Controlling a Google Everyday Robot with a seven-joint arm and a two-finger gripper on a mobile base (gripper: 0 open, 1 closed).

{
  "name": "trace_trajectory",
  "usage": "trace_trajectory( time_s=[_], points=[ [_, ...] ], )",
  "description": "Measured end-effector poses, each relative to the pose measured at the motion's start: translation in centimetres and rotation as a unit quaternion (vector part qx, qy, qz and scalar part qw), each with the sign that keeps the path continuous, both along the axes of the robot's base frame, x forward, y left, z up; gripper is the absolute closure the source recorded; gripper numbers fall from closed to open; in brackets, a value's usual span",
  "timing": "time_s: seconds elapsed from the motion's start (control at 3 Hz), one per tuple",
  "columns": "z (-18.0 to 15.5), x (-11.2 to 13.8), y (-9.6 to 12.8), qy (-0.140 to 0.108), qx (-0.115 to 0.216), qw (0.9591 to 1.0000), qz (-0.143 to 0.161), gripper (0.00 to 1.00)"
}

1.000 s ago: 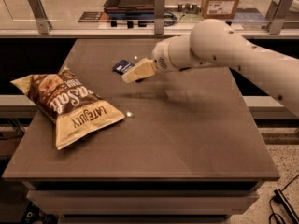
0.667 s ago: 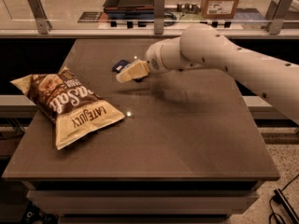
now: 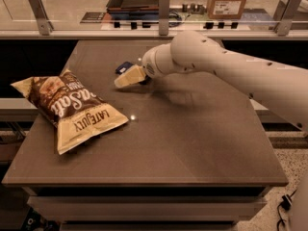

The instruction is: Pick rxbar blueberry

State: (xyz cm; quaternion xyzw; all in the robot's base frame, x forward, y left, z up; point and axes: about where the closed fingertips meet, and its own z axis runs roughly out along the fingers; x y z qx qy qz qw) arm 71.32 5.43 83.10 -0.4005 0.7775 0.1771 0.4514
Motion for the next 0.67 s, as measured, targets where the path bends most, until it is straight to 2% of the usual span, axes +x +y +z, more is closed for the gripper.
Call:
trace_trajectory(
  time_s=[0.67],
  points=[
    [-2.2, 1.9, -1.0, 0.019, -0.008, 0.9996, -0.018, 0.00]
  ],
)
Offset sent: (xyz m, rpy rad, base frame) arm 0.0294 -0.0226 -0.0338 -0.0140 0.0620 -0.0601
